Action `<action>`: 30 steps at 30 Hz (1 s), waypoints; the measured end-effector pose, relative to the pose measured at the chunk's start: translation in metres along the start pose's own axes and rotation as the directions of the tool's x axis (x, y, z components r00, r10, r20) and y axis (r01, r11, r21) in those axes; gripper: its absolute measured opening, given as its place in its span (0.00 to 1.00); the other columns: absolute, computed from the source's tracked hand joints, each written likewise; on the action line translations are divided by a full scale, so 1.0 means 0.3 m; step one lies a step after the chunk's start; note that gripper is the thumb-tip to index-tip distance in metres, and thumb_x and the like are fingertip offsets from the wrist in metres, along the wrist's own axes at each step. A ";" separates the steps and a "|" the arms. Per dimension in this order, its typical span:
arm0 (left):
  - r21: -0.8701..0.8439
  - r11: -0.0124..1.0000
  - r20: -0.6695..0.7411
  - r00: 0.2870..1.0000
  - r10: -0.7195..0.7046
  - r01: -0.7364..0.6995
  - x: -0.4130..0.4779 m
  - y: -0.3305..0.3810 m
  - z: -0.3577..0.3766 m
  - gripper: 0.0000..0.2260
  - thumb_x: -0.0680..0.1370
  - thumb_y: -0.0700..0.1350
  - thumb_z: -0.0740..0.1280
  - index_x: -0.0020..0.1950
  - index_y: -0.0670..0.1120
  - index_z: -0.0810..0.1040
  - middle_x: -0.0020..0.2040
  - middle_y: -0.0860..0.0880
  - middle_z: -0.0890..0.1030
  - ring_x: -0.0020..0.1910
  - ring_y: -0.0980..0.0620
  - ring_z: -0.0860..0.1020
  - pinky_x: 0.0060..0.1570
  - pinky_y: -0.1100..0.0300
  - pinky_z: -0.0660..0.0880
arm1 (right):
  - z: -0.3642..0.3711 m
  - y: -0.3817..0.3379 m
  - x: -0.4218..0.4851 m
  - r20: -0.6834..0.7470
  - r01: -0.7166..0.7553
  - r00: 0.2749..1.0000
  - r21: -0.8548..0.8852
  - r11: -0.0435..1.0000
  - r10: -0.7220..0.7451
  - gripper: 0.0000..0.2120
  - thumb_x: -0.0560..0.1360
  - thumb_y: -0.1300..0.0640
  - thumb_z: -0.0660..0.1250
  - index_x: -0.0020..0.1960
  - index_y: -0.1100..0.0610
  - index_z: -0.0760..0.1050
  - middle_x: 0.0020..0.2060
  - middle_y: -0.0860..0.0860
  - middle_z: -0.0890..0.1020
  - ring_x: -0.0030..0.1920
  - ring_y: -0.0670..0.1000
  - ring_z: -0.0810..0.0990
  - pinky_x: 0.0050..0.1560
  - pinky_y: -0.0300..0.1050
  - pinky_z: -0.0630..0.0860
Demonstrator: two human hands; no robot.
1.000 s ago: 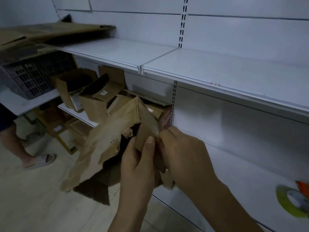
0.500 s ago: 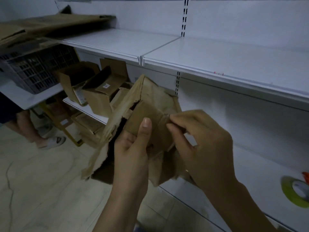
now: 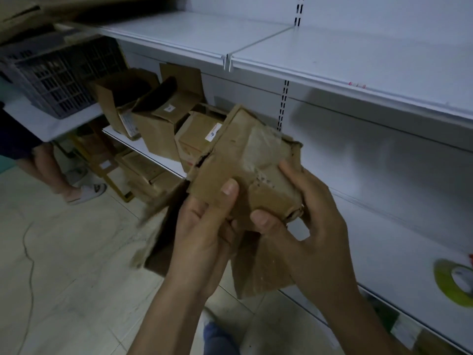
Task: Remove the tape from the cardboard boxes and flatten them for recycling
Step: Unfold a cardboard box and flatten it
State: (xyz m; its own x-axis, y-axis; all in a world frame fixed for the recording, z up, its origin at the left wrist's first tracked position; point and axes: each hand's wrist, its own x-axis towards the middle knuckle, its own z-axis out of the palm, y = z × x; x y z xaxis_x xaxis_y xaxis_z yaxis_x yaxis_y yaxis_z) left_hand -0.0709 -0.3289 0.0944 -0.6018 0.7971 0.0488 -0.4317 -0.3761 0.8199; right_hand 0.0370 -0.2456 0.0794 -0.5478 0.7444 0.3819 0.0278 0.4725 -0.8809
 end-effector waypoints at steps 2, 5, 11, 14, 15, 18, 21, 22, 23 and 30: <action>0.147 0.988 -0.025 0.998 0.050 -0.046 -0.001 0.004 0.001 0.09 0.70 0.48 0.73 0.50 0.54 0.84 0.52 0.49 0.84 0.51 0.48 0.82 0.46 0.59 0.80 | 0.007 -0.003 -0.002 -0.040 0.012 0.999 -0.091 0.996 -0.016 0.28 0.67 0.36 0.66 0.66 0.38 0.66 0.69 0.45 0.68 0.68 0.42 0.67 0.64 0.37 0.71; 0.238 0.968 -0.118 0.987 0.111 -0.080 -0.010 0.005 0.016 0.16 0.68 0.51 0.74 0.53 0.47 0.81 0.49 0.48 0.85 0.49 0.50 0.84 0.42 0.63 0.79 | 0.005 -0.021 0.004 -0.123 0.144 0.974 -0.320 0.936 -0.192 0.23 0.69 0.40 0.65 0.62 0.48 0.74 0.64 0.51 0.74 0.63 0.48 0.73 0.58 0.32 0.70; 0.593 0.787 -0.169 0.929 0.330 -0.172 -0.033 0.007 0.054 0.22 0.65 0.60 0.68 0.53 0.47 0.81 0.45 0.55 0.85 0.46 0.57 0.83 0.40 0.68 0.79 | -0.023 -0.049 0.026 -0.069 0.389 0.863 -0.541 0.746 -0.500 0.14 0.74 0.54 0.64 0.55 0.61 0.79 0.47 0.54 0.85 0.45 0.51 0.84 0.53 0.37 0.74; 0.689 0.722 -0.259 0.912 0.319 -0.057 -0.043 0.004 0.071 0.28 0.61 0.67 0.64 0.54 0.52 0.81 0.47 0.57 0.84 0.49 0.56 0.82 0.43 0.67 0.77 | -0.031 -0.081 0.031 -0.040 0.397 0.879 -0.490 0.776 -0.476 0.19 0.81 0.52 0.56 0.52 0.62 0.82 0.46 0.53 0.85 0.44 0.51 0.84 0.48 0.38 0.77; 0.679 0.732 -0.271 0.905 0.329 -0.063 -0.047 0.001 0.075 0.25 0.61 0.67 0.64 0.51 0.55 0.81 0.46 0.59 0.84 0.49 0.57 0.81 0.43 0.67 0.77 | -0.028 -0.089 0.034 -0.017 0.405 0.877 -0.511 0.758 -0.480 0.26 0.82 0.49 0.51 0.51 0.64 0.82 0.43 0.55 0.85 0.40 0.53 0.85 0.45 0.40 0.79; 0.596 0.798 -0.292 0.903 0.315 -0.085 -0.059 -0.014 0.082 0.20 0.61 0.65 0.66 0.47 0.58 0.80 0.45 0.61 0.84 0.48 0.61 0.81 0.47 0.61 0.77 | -0.020 -0.094 0.046 0.122 0.510 0.824 -0.587 0.629 -0.554 0.29 0.82 0.50 0.50 0.44 0.70 0.81 0.32 0.61 0.83 0.27 0.53 0.82 0.26 0.41 0.78; 0.594 0.798 -0.249 0.918 0.307 -0.105 -0.070 -0.035 0.081 0.18 0.64 0.63 0.65 0.44 0.52 0.81 0.39 0.57 0.84 0.43 0.59 0.82 0.40 0.65 0.77 | -0.027 -0.095 0.061 0.279 0.523 0.811 -0.739 0.425 -0.513 0.16 0.74 0.58 0.58 0.43 0.65 0.82 0.28 0.57 0.82 0.23 0.53 0.78 0.25 0.42 0.78; 0.630 0.769 -0.221 0.925 0.309 -0.106 -0.074 -0.041 0.085 0.20 0.66 0.63 0.63 0.44 0.50 0.82 0.37 0.54 0.83 0.45 0.54 0.82 0.40 0.64 0.76 | -0.030 -0.083 0.066 0.325 0.542 0.810 -0.733 0.412 -0.488 0.13 0.73 0.59 0.60 0.41 0.65 0.81 0.27 0.57 0.81 0.22 0.53 0.77 0.24 0.44 0.77; 0.665 0.741 -0.203 0.932 0.298 -0.092 -0.075 -0.049 0.084 0.22 0.67 0.64 0.62 0.46 0.48 0.81 0.37 0.53 0.82 0.46 0.48 0.82 0.41 0.60 0.76 | -0.034 -0.075 0.068 0.376 0.552 0.819 -0.723 0.416 -0.434 0.09 0.72 0.60 0.65 0.40 0.65 0.81 0.25 0.57 0.80 0.21 0.53 0.76 0.23 0.44 0.77; 0.363 0.928 -0.316 0.948 0.039 0.082 -0.089 -0.110 0.027 0.19 0.70 0.56 0.67 0.58 0.51 0.80 0.52 0.50 0.84 0.54 0.47 0.82 0.56 0.47 0.78 | -0.043 -0.031 0.073 0.271 0.256 0.955 -0.536 0.805 -0.123 0.07 0.76 0.58 0.67 0.53 0.55 0.81 0.43 0.49 0.84 0.42 0.46 0.82 0.48 0.35 0.75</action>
State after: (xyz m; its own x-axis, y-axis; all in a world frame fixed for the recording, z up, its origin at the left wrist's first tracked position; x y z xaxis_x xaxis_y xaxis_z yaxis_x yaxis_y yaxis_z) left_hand -0.0352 -0.3341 0.0707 -0.7998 0.5915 -0.1017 -0.2067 -0.1123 0.9719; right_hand 0.0354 -0.2274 0.0995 -0.7531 0.5247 0.3969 0.3305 0.8234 -0.4613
